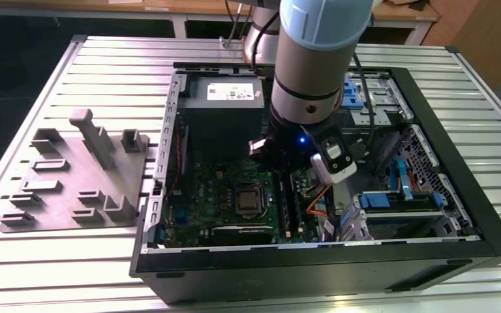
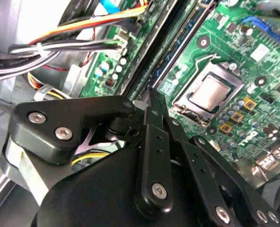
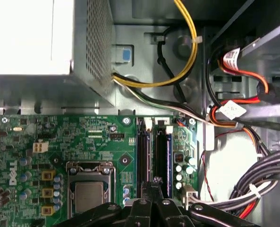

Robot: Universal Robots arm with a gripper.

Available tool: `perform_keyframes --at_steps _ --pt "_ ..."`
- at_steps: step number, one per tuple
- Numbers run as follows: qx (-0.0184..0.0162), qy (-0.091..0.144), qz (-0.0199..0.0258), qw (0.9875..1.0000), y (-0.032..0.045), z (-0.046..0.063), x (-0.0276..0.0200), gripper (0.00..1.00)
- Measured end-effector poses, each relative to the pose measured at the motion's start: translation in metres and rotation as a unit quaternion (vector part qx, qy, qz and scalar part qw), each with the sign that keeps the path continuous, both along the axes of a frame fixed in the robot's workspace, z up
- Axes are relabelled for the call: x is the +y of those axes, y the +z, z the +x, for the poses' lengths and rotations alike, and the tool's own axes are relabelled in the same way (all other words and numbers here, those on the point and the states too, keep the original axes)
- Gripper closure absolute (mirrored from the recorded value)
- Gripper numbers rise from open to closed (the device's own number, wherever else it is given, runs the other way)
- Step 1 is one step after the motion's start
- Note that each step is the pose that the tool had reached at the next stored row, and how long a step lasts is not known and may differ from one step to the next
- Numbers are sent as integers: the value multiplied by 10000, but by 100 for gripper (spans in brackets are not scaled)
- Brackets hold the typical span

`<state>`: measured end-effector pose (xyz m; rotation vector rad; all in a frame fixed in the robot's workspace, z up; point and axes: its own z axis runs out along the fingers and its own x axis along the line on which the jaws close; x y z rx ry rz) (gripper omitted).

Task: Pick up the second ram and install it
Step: 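Press down the second ram until it locks into place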

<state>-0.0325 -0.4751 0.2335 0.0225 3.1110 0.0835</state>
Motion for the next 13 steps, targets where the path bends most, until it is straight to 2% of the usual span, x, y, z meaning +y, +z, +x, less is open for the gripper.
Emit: perform_keyframes --at_steps 7,13 --pt "0 0 -11 10000 0 0 79 90" --pt "0 0 -13 10000 0 0 89 90"
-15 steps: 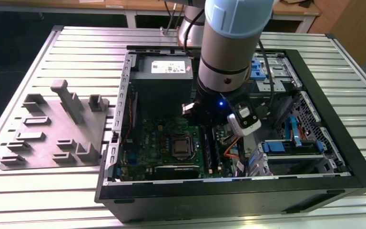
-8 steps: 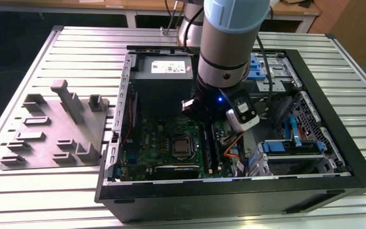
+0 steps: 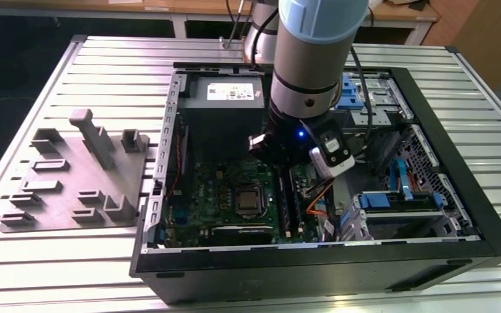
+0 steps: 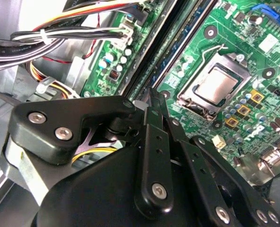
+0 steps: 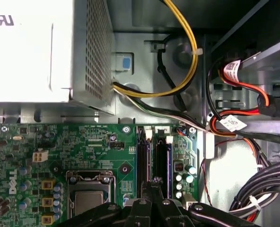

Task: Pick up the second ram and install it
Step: 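Press down the second ram until it locks into place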

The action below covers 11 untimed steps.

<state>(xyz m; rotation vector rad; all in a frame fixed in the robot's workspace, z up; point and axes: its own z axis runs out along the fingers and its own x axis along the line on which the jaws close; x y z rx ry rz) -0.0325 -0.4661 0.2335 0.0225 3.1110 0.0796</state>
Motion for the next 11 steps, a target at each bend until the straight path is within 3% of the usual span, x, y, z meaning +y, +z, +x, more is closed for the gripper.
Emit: perform_keyframes --at_steps 11 --pt "0 0 0 10000 0 0 104 90"
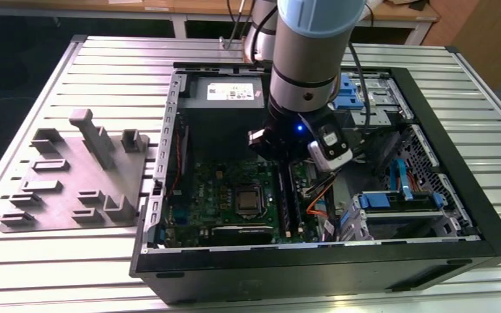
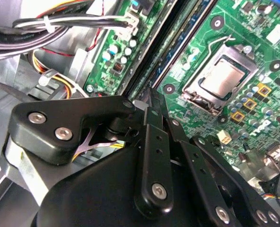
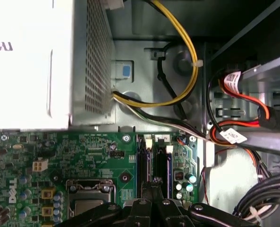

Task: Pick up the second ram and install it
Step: 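Press down the second ram until it locks into place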

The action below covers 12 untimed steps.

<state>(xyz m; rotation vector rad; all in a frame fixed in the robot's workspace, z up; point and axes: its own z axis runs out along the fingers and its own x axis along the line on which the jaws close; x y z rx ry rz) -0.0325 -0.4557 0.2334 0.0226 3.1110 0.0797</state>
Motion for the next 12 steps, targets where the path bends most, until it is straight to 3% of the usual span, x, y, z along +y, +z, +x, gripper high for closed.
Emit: perform_keyframes --at_steps 12 --pt "0 0 0 10000 -28 12 68 90"
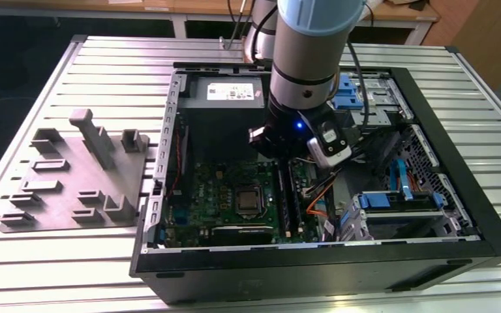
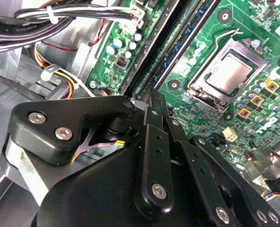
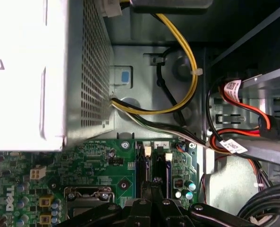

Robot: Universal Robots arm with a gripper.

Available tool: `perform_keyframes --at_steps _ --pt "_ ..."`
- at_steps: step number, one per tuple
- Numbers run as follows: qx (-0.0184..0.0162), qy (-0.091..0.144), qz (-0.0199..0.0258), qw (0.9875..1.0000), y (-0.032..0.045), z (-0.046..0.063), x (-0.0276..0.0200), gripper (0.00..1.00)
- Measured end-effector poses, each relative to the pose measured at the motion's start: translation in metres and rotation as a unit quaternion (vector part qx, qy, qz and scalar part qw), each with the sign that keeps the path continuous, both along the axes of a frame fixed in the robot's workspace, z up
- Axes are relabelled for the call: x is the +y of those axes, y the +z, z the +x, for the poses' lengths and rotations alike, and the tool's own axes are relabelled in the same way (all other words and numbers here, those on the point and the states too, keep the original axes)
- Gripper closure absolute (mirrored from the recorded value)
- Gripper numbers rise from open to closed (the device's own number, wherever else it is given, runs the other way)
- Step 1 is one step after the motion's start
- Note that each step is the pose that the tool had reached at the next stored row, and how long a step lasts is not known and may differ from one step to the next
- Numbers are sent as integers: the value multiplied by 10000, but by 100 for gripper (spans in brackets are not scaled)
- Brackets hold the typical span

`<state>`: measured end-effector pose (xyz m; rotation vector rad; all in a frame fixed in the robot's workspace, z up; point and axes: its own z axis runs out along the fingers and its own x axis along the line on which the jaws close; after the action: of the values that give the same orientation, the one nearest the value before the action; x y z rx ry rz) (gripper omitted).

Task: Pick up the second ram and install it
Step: 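Press down the second ram until it locks into place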

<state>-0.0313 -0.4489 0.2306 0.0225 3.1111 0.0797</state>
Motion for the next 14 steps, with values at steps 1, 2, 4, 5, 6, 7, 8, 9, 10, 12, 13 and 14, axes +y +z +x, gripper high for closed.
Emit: perform_keyframes --at_steps 1,2,4,5,6,7,8,9,10,12,13,14 --pt "0 0 0 10000 -4 0 8 90" --pt "-1 0 1 10000 -5 1 11 90" --pt "0 0 1 10000 -5 0 11 90" --pt "0 0 0 10000 -5 0 11 90" --pt "0 0 0 10000 -5 0 11 90" --pt "0 0 0 10000 -5 0 14 90" --pt "0 -1 0 10000 -4 -1 22 90" --pt "0 -1 0 10000 -5 -1 32 90" --pt "0 0 0 10000 -5 0 40 90" --pt "0 0 1 10000 -7 0 56 90" --pt "0 0 1 10000 -10 0 59 90" --pt "-1 0 1 10000 -17 1 61 90"
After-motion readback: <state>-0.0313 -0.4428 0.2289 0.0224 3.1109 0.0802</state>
